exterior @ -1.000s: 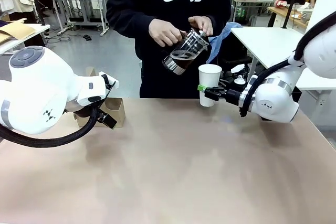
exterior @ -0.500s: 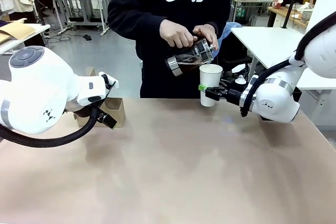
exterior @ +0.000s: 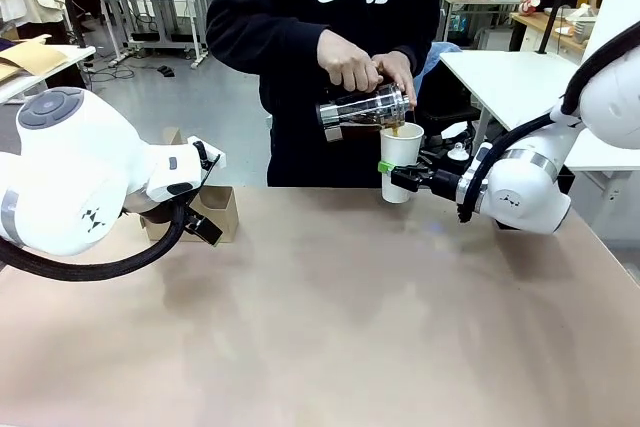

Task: Pour a drink into a cup and package it in a carrier.
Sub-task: When a person places the Paper Cup Lid on the 600 ml Paper Cup , lift the 600 ml Paper Cup.

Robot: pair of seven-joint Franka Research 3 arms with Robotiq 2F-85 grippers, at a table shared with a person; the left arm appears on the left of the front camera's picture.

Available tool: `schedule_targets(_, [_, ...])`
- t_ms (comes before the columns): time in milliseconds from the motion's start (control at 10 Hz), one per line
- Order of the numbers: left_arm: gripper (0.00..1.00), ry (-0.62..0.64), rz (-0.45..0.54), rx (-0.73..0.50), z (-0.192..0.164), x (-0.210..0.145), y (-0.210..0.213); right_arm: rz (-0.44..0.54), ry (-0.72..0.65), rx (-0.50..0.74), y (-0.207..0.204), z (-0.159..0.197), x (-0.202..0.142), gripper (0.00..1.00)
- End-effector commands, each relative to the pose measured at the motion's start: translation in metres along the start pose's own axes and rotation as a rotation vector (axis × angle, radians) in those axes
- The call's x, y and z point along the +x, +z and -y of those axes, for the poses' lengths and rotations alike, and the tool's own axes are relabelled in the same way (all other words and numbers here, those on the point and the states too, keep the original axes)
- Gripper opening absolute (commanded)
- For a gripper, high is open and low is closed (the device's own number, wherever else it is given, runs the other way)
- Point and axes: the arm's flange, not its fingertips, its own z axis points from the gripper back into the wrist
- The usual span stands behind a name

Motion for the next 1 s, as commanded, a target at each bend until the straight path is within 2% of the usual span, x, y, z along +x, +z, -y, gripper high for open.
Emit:
schedule_targets(0, [1.0, 0.002, 0.001, -0.002, -0.0005, -0.0001, 0.0003, -0.005, 0.001, -0.004, -0.0016, -0.002, 0.0025, 0.81])
schedule_targets(900, [1.0, 0.002, 0.001, -0.002, -0.0005, -0.0001, 0.0003, -0.005, 0.001, -0.004, -0.0016, -0.002, 0.0025, 0.81])
